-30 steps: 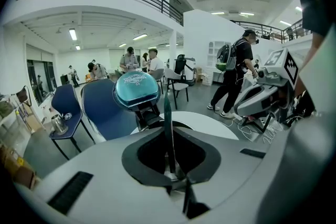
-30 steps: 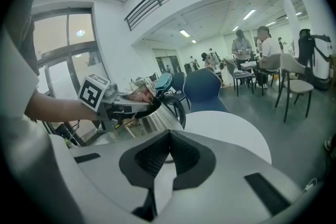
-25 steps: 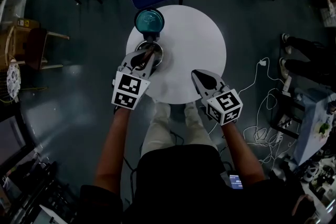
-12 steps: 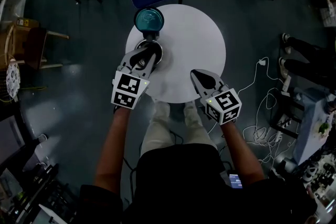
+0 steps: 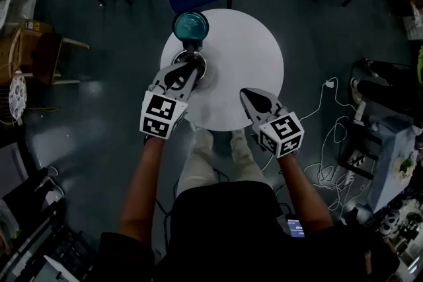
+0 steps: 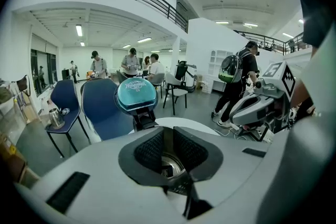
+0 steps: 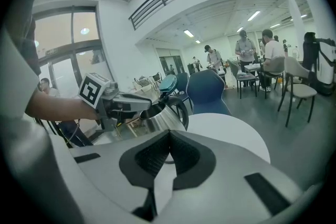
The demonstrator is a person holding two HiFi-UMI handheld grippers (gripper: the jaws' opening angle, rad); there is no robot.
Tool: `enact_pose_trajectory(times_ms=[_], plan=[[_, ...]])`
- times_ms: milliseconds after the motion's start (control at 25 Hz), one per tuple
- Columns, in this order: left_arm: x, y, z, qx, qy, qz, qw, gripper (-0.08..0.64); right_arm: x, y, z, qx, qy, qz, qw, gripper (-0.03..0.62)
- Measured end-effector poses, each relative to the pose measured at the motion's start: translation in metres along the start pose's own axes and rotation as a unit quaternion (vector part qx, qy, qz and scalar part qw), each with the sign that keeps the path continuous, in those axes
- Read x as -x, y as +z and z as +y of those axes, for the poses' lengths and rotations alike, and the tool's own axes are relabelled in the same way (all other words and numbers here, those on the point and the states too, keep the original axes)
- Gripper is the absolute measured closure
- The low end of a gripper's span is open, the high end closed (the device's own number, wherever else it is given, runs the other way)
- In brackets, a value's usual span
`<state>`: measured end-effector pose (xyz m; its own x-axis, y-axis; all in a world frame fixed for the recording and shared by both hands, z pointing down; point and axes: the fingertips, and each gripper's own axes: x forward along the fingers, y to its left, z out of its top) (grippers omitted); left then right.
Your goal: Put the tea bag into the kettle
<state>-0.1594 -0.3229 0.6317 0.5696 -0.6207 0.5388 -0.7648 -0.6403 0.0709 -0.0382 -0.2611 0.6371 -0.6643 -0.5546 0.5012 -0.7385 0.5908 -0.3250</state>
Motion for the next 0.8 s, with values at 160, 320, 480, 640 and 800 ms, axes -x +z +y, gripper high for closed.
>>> enact_pose_trajectory(times_ms=[160,320,480,640,800], plan=[[0.009,0.010,-0.007,0.004,0.001,-0.006,1.0000,0.506,0.002,0.013,0.006,0.012,0.007,-0.009,1.000,0.575],[0.021,0.017,-0.018,0.003,0.012,-0.010,0.9999,0.514,0.011,0.022,0.012,0.029,0.018,-0.018,0.999,0.575],[0.038,0.022,-0.021,-0.001,0.028,-0.018,0.9995,0.525,0.015,0.035,0.021,0.044,0.030,-0.026,0.998,0.575],[0.056,0.030,-0.024,0.000,0.045,-0.025,0.9987,0.530,0.019,0.050,0.032,0.057,0.048,-0.036,0.997,0.575],[0.070,0.039,-0.032,0.005,0.062,-0.036,0.9974,0.540,0.025,0.063,0.042,0.071,0.065,-0.044,0.994,0.575]])
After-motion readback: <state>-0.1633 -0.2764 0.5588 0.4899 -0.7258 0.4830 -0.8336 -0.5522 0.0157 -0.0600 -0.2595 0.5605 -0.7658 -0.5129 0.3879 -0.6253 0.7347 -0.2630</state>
